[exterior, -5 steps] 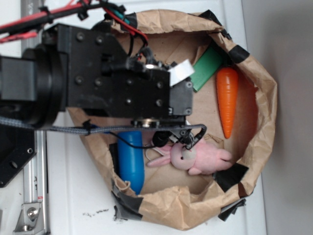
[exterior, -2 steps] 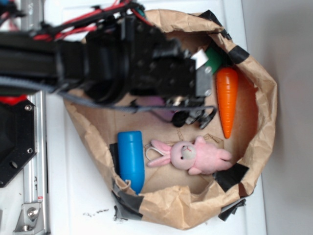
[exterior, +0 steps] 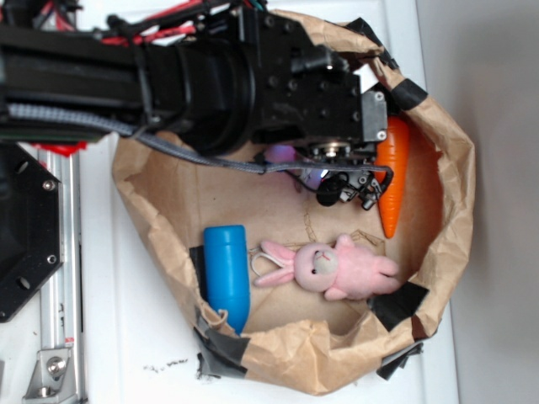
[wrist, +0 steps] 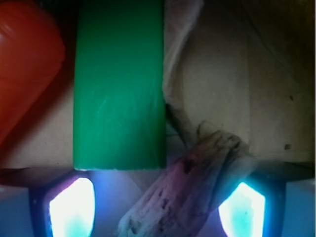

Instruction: Grab the wood chip.

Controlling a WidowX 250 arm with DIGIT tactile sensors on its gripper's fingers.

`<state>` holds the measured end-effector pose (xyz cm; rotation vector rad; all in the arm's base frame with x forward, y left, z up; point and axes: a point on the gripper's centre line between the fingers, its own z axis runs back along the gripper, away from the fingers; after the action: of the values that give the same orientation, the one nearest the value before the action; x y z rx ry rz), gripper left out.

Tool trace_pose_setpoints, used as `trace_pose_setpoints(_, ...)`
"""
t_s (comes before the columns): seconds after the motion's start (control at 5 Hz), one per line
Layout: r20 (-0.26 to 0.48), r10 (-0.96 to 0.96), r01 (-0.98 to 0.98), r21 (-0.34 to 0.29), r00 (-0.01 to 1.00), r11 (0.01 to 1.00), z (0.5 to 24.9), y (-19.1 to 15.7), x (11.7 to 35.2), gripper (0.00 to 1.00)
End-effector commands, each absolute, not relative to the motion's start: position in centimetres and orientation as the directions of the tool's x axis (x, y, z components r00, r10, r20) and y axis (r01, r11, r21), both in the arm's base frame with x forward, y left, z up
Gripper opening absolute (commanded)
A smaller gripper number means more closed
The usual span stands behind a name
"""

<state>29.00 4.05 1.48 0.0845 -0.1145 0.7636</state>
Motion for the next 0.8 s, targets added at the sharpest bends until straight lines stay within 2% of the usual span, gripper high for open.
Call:
trace_pose_setpoints(0.0, 0.088, 0.710, -0.716, 0.060, 0.698, 0.696, -0.5, 6.2, 28.5, 0.00)
trace_pose_setpoints(0.2, 0.085, 0.697, -0.702, 0.072, 0.712, 0.709, -0.3, 6.0, 27.7, 0.00)
trace_pose_setpoints(0.4, 0.077, 0.640, -0.645, 0.085, 0.764, 0.760, 1.1, 6.0, 26.7, 0.00)
trace_pose_setpoints(0.6, 0.085, 0.430, -0.437, 0.101, 0.899, 0.894, 4.5, 5.4, 25.6, 0.00)
